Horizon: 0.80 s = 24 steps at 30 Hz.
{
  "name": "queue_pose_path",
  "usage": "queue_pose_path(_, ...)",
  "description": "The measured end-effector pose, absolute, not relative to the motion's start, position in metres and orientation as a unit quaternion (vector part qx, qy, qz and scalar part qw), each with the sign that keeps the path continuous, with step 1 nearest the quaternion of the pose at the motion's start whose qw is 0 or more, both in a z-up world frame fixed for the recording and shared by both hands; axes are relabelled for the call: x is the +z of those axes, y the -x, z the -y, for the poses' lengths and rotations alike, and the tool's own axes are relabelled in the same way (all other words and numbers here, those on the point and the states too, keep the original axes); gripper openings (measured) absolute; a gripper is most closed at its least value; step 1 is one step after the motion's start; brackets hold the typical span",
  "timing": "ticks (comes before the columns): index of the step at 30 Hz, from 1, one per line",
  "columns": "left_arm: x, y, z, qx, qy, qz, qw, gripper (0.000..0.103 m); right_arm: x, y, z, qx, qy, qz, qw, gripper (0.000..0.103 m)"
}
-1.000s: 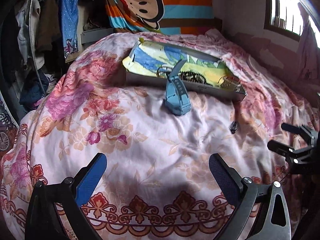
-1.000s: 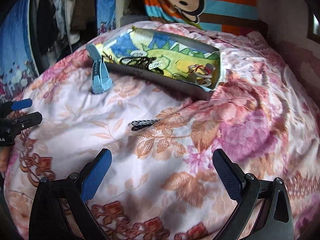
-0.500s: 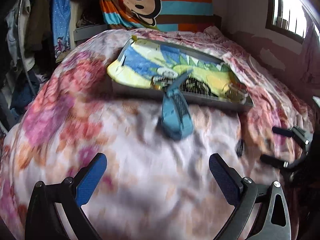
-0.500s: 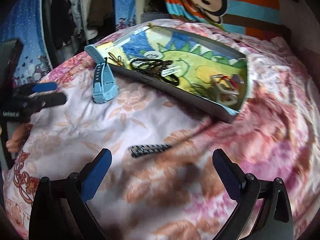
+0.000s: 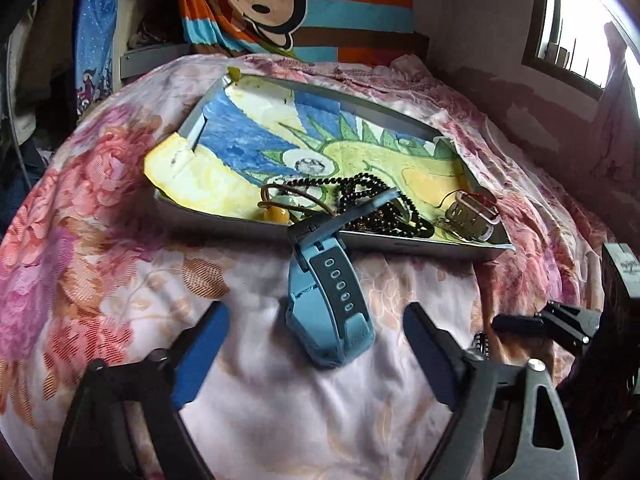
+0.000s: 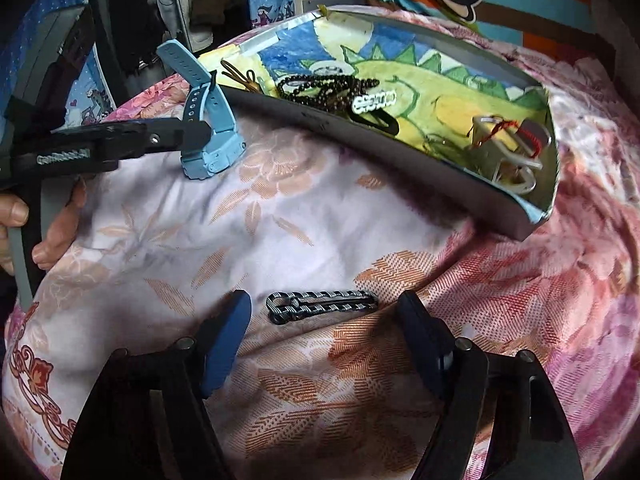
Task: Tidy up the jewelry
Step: 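Move the left tool to the blue watch while the right tool approaches the braided bracelet, then grasp the blue watch strap with the left tool while the right tool grasps the black-and-white braided bracelet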
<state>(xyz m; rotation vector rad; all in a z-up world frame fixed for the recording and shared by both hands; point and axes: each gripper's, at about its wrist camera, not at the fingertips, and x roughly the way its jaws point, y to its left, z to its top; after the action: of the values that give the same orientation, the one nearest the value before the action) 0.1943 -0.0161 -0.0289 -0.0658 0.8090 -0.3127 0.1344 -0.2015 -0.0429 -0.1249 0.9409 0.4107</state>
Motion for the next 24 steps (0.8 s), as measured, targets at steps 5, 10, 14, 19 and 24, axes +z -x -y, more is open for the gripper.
queue_pose_path(5, -0.038, -0.195, 0.017, -0.148, 0.033, -0.408, 0.9, 0.066, -0.045, -0.141, 0.201, 0.196, 0.056, -0.449, 0.87, 0.071)
queue_pose_path(10, -0.035, -0.188, 0.022, -0.147, 0.019, -0.401, 0.904, 0.046, -0.049, -0.149, 0.202, 0.204, 0.045, -0.458, 0.864, 0.071)
queue_pose_path(14, -0.033, -0.181, 0.023, -0.143, 0.007, -0.395, 0.908, 0.027, -0.052, -0.149, 0.201, 0.205, 0.043, -0.462, 0.862, 0.07)
queue_pose_path(19, -0.032, -0.175, 0.021, -0.132, -0.003, -0.389, 0.912, 0.022, -0.051, -0.146, 0.201, 0.205, 0.045, -0.458, 0.864, 0.062)
queue_pose_path(24, -0.03, -0.172, 0.02, -0.128, -0.004, -0.385, 0.914, 0.022, -0.05, -0.145, 0.2, 0.209, 0.044, -0.455, 0.864, 0.054)
